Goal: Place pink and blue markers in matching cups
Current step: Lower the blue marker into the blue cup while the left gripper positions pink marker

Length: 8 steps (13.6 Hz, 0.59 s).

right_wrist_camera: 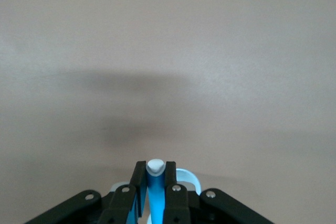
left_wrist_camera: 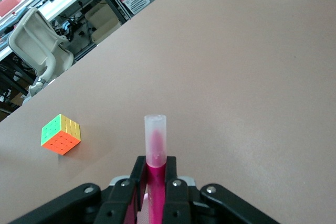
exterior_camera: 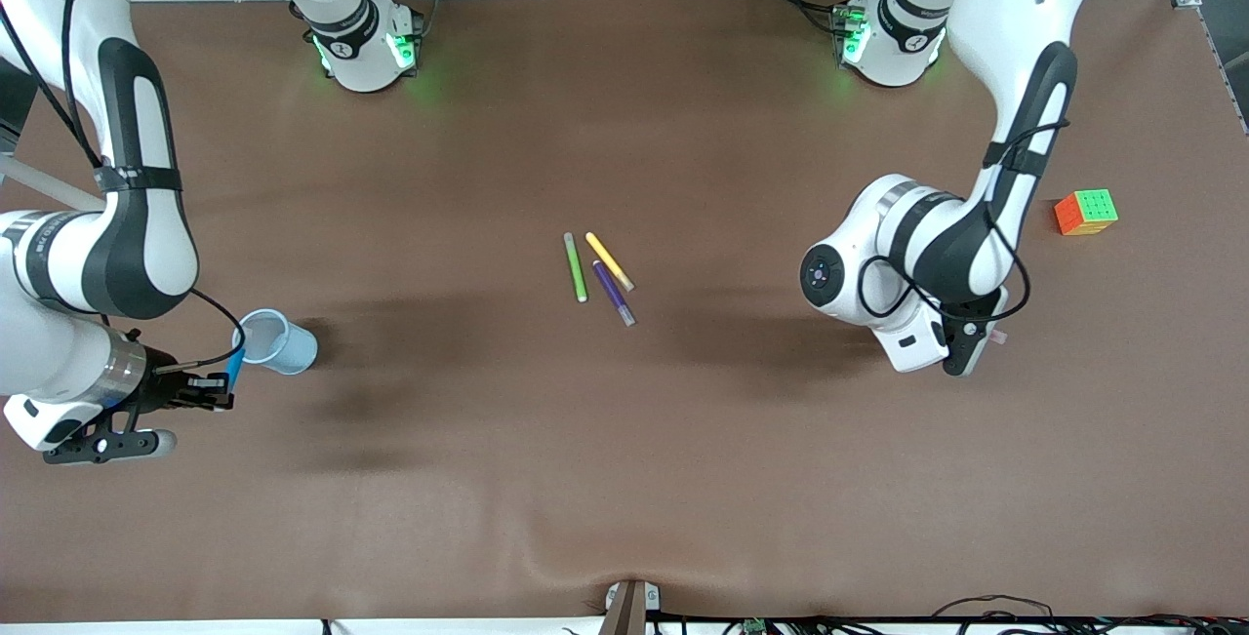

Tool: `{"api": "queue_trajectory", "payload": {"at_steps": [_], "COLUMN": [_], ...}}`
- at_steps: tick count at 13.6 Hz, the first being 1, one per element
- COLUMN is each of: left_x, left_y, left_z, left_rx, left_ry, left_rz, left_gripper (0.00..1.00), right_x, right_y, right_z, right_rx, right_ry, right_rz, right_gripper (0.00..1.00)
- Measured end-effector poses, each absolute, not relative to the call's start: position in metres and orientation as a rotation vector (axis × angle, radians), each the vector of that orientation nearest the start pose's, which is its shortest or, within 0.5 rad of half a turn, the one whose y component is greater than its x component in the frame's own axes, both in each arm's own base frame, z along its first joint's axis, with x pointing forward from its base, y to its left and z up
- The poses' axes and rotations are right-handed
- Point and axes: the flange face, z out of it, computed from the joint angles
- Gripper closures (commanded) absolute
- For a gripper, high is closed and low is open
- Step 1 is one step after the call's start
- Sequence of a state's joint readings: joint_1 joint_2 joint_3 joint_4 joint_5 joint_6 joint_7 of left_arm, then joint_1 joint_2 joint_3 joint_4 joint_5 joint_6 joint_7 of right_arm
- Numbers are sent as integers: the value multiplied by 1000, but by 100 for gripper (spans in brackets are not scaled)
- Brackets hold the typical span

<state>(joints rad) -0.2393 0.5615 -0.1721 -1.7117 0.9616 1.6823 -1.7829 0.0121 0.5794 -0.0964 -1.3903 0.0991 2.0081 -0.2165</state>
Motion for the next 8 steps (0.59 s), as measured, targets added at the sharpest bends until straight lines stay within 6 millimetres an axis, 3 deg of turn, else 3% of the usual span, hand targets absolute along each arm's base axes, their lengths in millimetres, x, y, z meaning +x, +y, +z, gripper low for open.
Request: {"api": "queue_trajectory", "payload": {"at_steps": [3, 5, 8], "left_x": [602, 597, 588], "left_y": [-167, -170, -177], "left_z": [247, 240, 233], "left_rx": [-1960, -1949, -1942], "left_ry": [-1055, -1062, -1063], "left_rz": [-610, -623, -634], "left_gripper": [100, 100, 100], "right_x": [718, 719, 714], "right_y": [-56, -57, -57], "right_z": [365, 361, 340], "right_rx": [-3109, -3113, -3116], "right_ry": [-202, -205, -203], "right_rz": [-107, -144, -166], "right_gripper": [100, 100, 100]}}
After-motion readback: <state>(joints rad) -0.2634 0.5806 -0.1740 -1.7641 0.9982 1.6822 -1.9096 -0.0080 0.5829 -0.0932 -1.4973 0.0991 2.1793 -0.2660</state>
